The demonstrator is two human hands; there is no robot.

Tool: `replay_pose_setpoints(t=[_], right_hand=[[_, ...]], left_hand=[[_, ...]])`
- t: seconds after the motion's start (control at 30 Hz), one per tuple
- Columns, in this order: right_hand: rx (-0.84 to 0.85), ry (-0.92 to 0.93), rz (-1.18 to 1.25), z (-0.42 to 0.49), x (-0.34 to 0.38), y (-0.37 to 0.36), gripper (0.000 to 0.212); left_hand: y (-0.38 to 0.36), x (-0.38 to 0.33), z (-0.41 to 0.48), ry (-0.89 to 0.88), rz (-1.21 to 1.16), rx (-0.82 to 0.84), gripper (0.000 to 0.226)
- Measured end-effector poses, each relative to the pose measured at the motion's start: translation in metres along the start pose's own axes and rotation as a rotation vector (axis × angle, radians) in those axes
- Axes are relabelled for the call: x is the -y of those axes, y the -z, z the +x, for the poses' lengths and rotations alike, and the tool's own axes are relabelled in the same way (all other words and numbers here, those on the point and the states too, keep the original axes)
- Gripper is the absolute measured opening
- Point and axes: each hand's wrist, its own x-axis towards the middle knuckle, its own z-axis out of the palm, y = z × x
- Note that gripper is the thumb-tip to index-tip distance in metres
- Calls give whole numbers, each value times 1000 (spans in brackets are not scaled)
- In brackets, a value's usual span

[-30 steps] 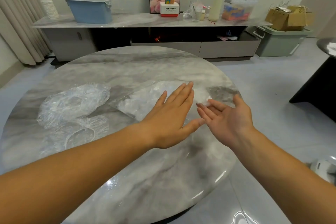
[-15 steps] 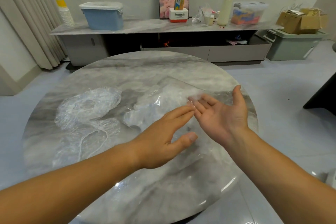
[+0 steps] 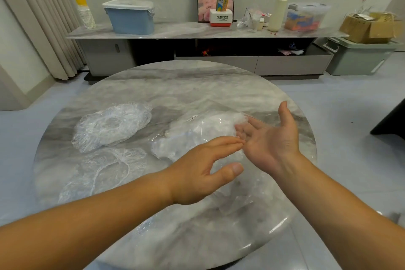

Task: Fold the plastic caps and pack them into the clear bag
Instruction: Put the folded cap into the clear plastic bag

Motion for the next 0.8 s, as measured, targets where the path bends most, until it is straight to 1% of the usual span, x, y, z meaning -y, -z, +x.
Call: replay_pose_setpoints(t=[0.1,0.2,0.33,0.43,0.53,0.6,0.7,0.8], right_hand=[[-65,22,83,-6,0,1,78],[-129,35,115,-11,-1,5,72],[-130,56,108,-14,0,8,75],[-65,37,75,-13,0,6,85],[-4,-9,21,-11,0,4,96],[15,-31,-8,-10,-1,2,98],[10,-25,29,-10,-2,3,96],[-34,14,66,-20,-1,9,84]], left_hand=[[-1,1,3,-6,-3,5,69],[-3,-1,6,-27,-6,5,68],[-5,-3,8,-43,-29,0,65],[-4,-6,7,-61,-49,-5,63],[-4,-7,6,-57,-52,13,66],[-4,-6,5,-53,-49,17,67],[-2,-1,3,-39,-24,13,66],[0,4,2,-36,7,14,65]])
